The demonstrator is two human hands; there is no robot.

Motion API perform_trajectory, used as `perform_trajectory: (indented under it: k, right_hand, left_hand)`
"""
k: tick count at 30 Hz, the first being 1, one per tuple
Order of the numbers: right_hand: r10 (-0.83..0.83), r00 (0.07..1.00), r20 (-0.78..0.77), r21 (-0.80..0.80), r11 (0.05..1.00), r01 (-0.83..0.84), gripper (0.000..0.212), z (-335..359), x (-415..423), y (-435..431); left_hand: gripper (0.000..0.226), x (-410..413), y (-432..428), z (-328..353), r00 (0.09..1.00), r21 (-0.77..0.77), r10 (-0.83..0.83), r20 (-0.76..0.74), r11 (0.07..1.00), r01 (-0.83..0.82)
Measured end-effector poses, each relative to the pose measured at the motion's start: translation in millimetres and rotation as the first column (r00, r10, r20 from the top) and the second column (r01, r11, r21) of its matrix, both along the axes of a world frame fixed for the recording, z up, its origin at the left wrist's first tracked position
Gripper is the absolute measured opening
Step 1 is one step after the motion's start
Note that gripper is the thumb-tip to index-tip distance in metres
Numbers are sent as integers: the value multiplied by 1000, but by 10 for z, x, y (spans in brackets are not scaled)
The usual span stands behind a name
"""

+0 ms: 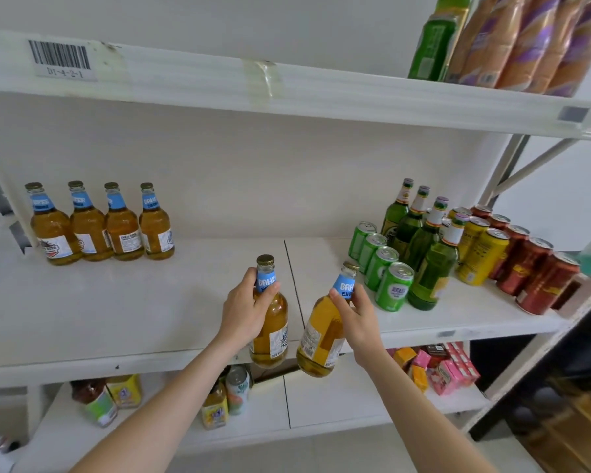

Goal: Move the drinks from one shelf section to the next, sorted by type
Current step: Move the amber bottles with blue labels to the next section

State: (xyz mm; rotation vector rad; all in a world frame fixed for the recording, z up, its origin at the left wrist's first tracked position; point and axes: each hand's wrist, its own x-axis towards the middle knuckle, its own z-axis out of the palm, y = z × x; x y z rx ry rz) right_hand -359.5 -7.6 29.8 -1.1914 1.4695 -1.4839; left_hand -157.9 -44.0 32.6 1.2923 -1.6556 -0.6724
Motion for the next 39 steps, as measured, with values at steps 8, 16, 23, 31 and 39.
perform_trajectory:
  k: [8,16,23,31,39]
  right_hand:
    - [-56,998,-11,17,998,56,16,-31,-454,47]
    - [-75,997,-22,-3,997,75,9,16,-768,-479]
    - [-68,998,-4,-36,997,68,14,31,-876,-1187]
    - [-44,999,-5,-68,997,43,16,119,-935,-1893]
    - [-9,991,-136,-11,1000,8,28,159,-1046,-2512]
  left_hand:
    - [29,-486,-38,29,998,-11,-67,21,998,67]
    - [29,-824,-568,74,995,-9,-86,44,996,86]
    - [34,-941,-1199,117,993,-9,-61,99,998,62]
    - [27,-1018,-1847,144,992,-24,-42,115,999,45]
    - [34,-1183,-2425,42,993,-19,-6,116,1000,8]
